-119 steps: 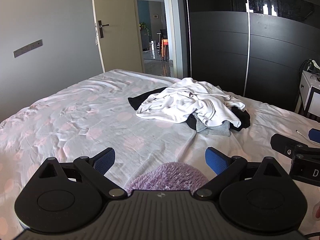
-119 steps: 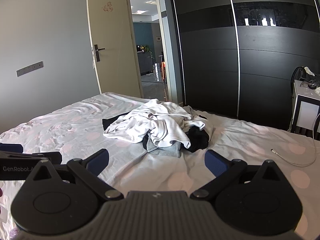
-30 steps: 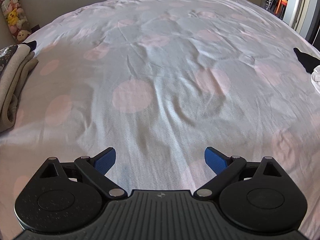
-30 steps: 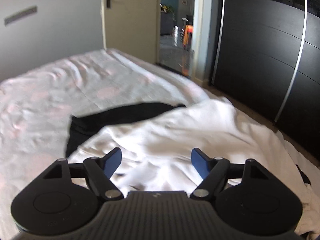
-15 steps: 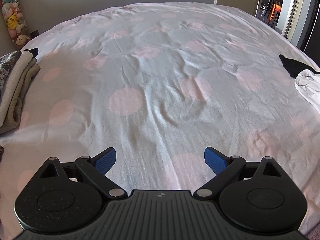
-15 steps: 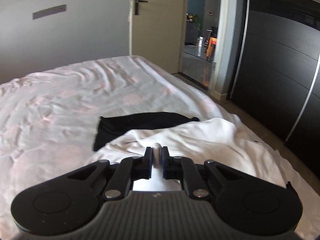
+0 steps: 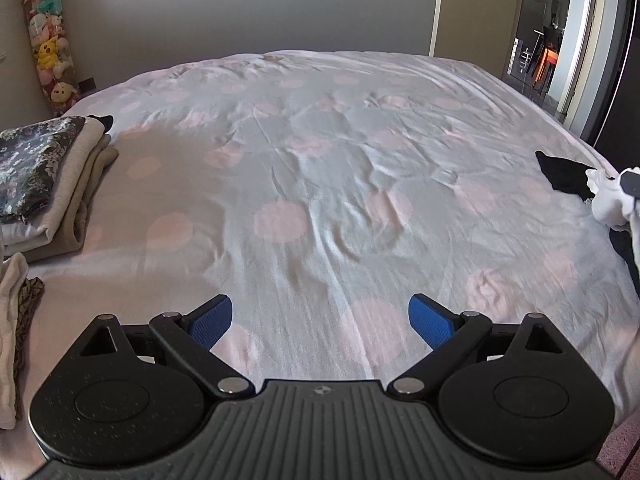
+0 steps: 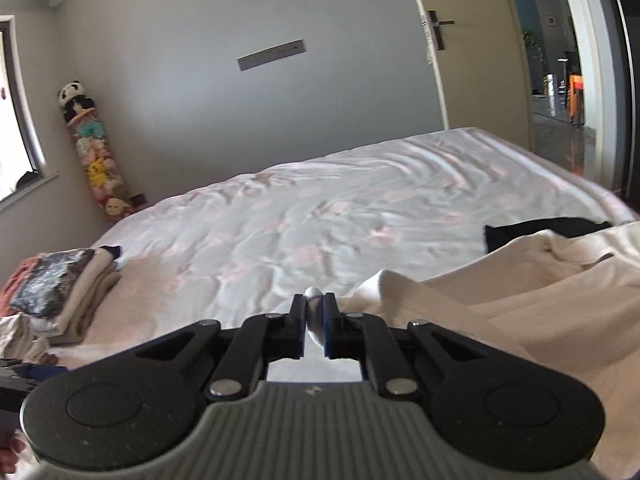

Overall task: Fold clothes
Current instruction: 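Move both open grippers over the white shirt in the pile, then grasp the white shirt edge with the right gripper and lift it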

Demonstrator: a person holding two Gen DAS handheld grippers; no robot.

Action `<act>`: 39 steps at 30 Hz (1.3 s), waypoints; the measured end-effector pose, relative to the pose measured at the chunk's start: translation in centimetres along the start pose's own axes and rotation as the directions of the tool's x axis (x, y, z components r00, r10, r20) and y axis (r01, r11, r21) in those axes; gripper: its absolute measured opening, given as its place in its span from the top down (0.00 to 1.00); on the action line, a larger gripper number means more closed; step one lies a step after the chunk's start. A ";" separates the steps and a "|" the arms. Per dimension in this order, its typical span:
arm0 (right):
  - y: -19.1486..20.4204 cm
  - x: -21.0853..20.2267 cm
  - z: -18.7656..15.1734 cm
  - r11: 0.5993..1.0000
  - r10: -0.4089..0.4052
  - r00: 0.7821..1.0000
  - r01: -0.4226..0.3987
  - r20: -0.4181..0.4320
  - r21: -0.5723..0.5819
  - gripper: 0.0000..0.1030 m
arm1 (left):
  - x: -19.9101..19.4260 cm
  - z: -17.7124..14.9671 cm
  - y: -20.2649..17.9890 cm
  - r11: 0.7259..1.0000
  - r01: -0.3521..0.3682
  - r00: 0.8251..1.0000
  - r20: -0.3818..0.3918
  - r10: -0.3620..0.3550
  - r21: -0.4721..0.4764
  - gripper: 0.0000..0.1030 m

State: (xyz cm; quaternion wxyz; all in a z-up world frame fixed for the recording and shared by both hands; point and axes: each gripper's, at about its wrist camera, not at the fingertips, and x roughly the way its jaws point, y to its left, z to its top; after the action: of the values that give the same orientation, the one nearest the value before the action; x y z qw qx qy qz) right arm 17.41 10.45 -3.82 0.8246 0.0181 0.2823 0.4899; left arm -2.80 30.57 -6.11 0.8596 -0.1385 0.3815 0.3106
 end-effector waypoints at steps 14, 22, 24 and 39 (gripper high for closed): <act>4.9 -0.2 -9.5 0.994 0.098 0.967 -0.083 -0.235 0.072 0.67 | -1.3 -0.8 -0.2 0.997 0.077 0.997 0.017 -0.078 0.014 0.06; -3.0 -4.9 -6.1 0.980 -0.196 0.975 0.191 -0.107 -0.053 0.16 | 2.3 0.0 -7.2 0.959 0.245 0.969 -0.021 -0.244 0.141 0.06; -6.0 -5.3 -5.3 0.963 -0.269 0.956 0.265 -0.116 -0.047 0.16 | 3.6 0.1 -9.3 0.946 0.271 0.963 -0.045 -0.267 0.176 0.06; -23.1 -1.1 -5.2 0.848 -0.486 0.830 0.523 -0.275 0.080 0.09 | 14.9 -0.1 -18.8 0.908 0.314 0.937 -0.247 -0.248 0.278 0.15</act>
State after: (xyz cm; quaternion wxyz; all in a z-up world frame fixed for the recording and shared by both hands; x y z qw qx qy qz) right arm 32.91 -3.72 -14.80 0.8798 -0.0550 0.4126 0.2297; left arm 16.83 22.48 -17.23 0.8621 -0.0857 0.4888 0.1023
